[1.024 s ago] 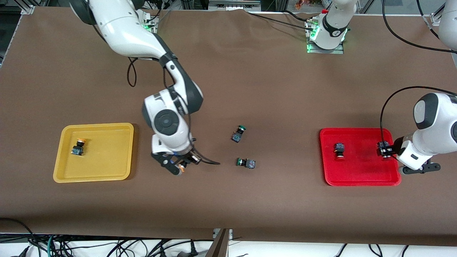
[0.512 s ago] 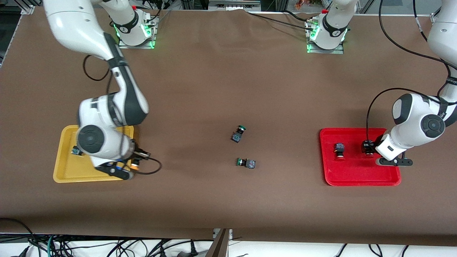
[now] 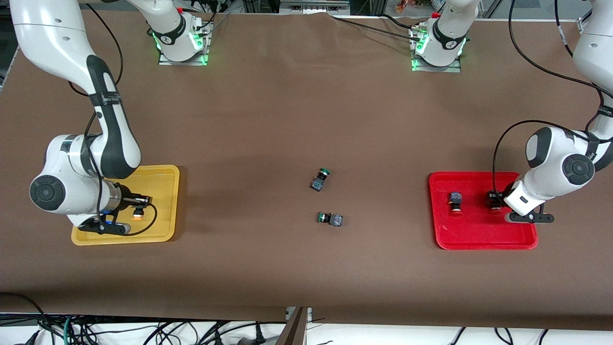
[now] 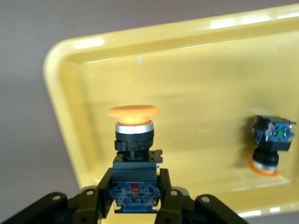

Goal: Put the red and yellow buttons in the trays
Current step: 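Open both grippers to release the buttons into the trays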

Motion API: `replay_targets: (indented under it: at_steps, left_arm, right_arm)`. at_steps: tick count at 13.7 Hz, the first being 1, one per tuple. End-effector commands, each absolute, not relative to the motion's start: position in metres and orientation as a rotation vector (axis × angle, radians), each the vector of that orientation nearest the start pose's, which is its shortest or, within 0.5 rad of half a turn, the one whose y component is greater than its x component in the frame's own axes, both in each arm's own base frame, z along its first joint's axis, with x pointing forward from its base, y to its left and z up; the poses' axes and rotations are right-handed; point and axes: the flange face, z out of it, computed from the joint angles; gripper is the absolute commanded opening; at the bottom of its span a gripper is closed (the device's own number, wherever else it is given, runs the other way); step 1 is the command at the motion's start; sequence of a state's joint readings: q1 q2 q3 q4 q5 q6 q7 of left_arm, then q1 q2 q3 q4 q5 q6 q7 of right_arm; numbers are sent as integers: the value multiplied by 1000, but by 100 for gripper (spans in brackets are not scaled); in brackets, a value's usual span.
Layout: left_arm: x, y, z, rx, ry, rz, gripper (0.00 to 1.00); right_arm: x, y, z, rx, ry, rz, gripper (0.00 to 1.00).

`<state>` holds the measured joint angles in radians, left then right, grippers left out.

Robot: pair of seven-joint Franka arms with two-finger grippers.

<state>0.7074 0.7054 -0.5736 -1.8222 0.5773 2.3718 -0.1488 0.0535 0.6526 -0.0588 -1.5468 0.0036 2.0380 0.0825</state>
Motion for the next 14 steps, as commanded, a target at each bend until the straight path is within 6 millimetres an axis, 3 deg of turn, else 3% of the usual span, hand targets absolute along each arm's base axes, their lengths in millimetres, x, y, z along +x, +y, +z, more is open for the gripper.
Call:
replay_targets:
  at_steps: [1, 4, 8, 9, 10, 14]
  left_arm:
    - [642, 120, 232, -3047, 59, -38, 100]
    - [649, 102, 293, -3010, 81, -23, 100]
    - [653, 83, 376, -3045, 39, 49, 100]
    - [653, 86, 393, -3054, 67, 72, 100]
    - [654, 89, 408, -3074, 86, 93, 100]
    - [649, 104, 473, -3109, 69, 125, 100]
  right_arm:
    - [654, -11, 245, -3154, 53, 226, 0]
    - [638, -32, 221, -3163, -21, 221, 0]
    - [625, -37, 203, -3170, -26, 160, 2]
    - [625, -37, 204, -3169, -24, 158, 39]
    - [628, -37, 208, -3171, -26, 146, 99]
    - [651, -36, 277, -3169, -126, 31, 100]
